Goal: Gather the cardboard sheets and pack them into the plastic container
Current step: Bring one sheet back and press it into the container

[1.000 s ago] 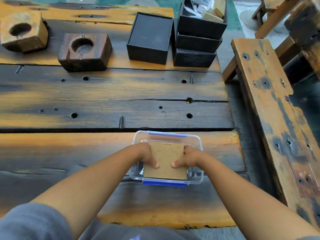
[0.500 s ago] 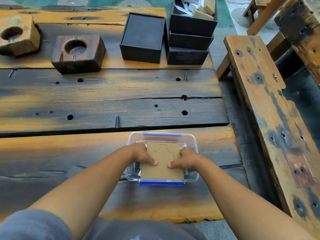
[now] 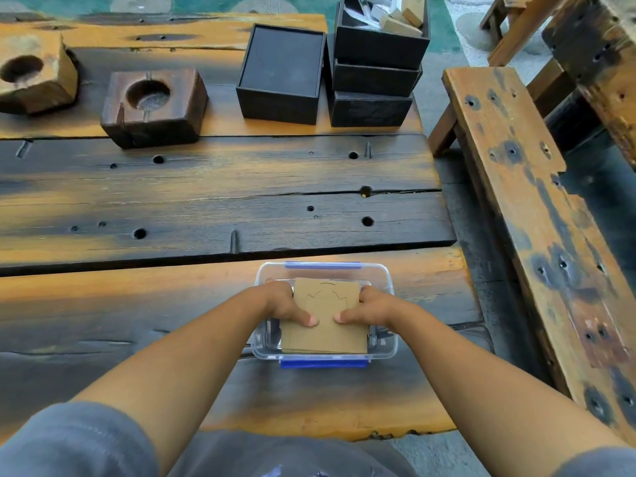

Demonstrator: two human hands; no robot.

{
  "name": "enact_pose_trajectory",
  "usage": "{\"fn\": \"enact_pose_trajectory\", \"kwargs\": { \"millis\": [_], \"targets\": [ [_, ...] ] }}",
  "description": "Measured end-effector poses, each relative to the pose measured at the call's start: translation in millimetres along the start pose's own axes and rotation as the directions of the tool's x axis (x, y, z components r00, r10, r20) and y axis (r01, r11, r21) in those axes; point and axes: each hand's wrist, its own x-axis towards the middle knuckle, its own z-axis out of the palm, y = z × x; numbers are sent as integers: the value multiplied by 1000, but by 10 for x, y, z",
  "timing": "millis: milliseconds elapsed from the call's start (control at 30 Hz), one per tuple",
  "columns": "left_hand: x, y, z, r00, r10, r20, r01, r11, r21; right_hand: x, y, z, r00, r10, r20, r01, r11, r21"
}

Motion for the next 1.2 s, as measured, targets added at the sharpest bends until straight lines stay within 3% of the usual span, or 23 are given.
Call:
{"fn": "enact_pose_trajectory", "kwargs": {
  "millis": [100, 200, 300, 467, 567, 733, 800, 900, 1067, 1200],
  "targets": [
    [-9, -11, -10, 998, -10, 56, 4, 995, 99, -5, 37, 9, 999, -43, -7, 44, 996, 74],
    [-23, 4, 31, 990, -74, 117, 46, 972, 229, 4, 11, 40, 1000, -25, -1, 25, 1000, 0],
    [-52, 42, 74, 994, -81, 75, 50, 936, 348, 20, -33, 76, 1000, -14, -11, 13, 993, -116],
    [-78, 87, 190, 993, -119, -27, 121, 943, 309, 50, -12, 152, 994, -33, -105, 13, 983, -184],
    [-125, 87, 238, 988, -144, -62, 153, 970, 187, 58, 32, 230, 992, -35, -121, 17, 989, -149],
    [-213, 30, 455, 972, -177, -153, 135, 958, -253, 38, 195, 392, 963, 37, -268, -19, 997, 68],
    [-253, -37, 558, 965, -178, -192, 69, 880, -470, 49, 256, 431, 951, 69, -301, -13, 982, 186],
    [-281, -146, 661, 969, -178, -168, -8, 663, -748, 39, 297, 463, 961, 95, -261, -1, 941, 339],
    [-341, -107, 637, 985, -150, -87, 2, 513, -858, 33, 217, 493, 966, 95, -240, -27, 962, 272],
    [-399, -110, 608, 992, -117, -35, 21, 445, -895, 7, 229, 418, 973, 79, -215, -5, 946, 325]
  ]
}}
